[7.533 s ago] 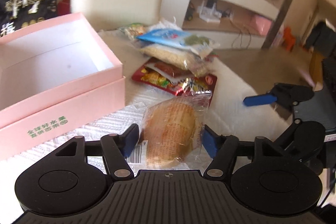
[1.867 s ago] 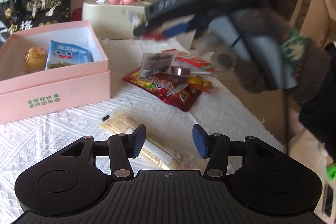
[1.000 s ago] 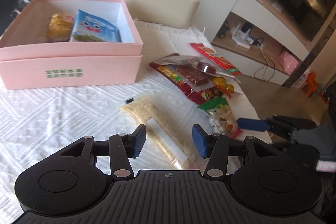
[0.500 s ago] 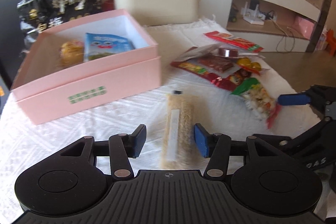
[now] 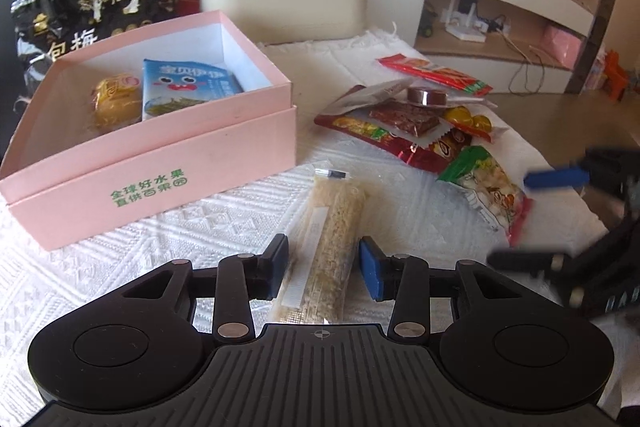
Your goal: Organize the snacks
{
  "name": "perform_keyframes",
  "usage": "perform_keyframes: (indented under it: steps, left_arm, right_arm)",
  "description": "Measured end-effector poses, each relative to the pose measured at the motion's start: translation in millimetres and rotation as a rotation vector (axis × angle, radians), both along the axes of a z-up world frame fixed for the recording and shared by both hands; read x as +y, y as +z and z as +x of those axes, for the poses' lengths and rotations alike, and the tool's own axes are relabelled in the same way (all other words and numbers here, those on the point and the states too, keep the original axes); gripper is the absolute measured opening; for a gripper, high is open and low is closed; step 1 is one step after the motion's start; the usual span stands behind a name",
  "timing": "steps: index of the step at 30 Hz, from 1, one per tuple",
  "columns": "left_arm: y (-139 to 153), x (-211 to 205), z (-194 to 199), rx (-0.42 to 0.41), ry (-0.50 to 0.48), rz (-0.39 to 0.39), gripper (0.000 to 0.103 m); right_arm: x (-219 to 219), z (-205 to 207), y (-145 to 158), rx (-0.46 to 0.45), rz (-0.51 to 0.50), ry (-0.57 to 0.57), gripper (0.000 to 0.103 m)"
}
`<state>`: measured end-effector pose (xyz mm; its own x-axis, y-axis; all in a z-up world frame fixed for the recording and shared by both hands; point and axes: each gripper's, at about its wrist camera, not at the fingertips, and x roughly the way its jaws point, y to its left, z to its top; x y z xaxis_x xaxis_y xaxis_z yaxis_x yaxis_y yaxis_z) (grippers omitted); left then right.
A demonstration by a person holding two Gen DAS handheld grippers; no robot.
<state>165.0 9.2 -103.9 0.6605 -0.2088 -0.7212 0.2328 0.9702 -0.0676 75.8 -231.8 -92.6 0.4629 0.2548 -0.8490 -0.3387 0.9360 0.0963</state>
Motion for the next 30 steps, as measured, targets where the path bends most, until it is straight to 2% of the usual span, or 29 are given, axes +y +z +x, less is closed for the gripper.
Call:
perform_keyframes:
  steps: [4, 7, 11, 14, 15, 16, 18, 19, 20, 26, 27, 30]
  left_arm:
    - [-1.1, 6.6, -2.0, 0.005, -0.001, -0.043, 0.045]
    - [-1.7, 8.2, -2.5, 0.002, 0.02, -0.065, 0.044]
    - [-1.8, 6.6, -3.6, -0.001, 0.027, -0.063, 0.044]
    - [-2.7, 12.0, -5.1, -0.004, 0.026, -0.097, 0.044]
    - [-3.0, 13.8, -5.0, -0.003, 0.027, -0.109, 0.044]
    - [-3.6, 15.6, -4.6, -0.001, 0.03, -0.121, 0.044]
    - [-3.7, 16.9, -4.9, 0.0, 0.032, -0.133, 0.044]
    - [-4.4, 17.7, -5.5, -0.003, 0.033, -0.138, 0.044]
    - [-4.9, 18.3, -6.2, -0.006, 0.035, -0.142, 0.044]
    - [-6.7, 17.3, -10.7, -0.033, 0.034, -0.142, 0.044]
    - [-6.5, 17.1, -11.5, -0.035, 0.041, -0.138, 0.039]
    - [-4.1, 19.8, -14.4, -0.02, 0.054, -0.165, 0.036]
  right_arm:
    - [-15.0, 22.9, 24.2, -0.157, -0.011, -0.041, 0.093]
    - [-30.0, 66.1, 26.0, -0.205, -0.047, -0.128, 0.093]
    - [-51.3, 135.0, -3.6, -0.106, -0.052, -0.193, 0.093]
    - [-53.0, 166.3, -34.5, -0.046, -0.118, -0.223, 0.093]
    - [-53.5, 172.8, -42.4, -0.027, -0.13, -0.229, 0.091]
    - [-54.5, 178.5, -49.2, -0.005, -0.136, -0.238, 0.083]
    - [-61.1, 180.6, -53.5, 0.027, -0.093, -0.257, 0.072]
    - [-62.6, 178.9, -50.7, 0.033, -0.081, -0.262, 0.056]
    - [-62.6, 176.6, -46.8, 0.041, -0.082, -0.25, 0.052]
    - [-54.8, 136.9, -1.1, -0.017, -0.059, -0.207, 0.048]
    - [-53.0, 127.6, 9.1, -0.029, -0.042, -0.204, 0.048]
    - [-45.4, 100.0, 36.7, -0.051, 0.022, -0.185, 0.048]
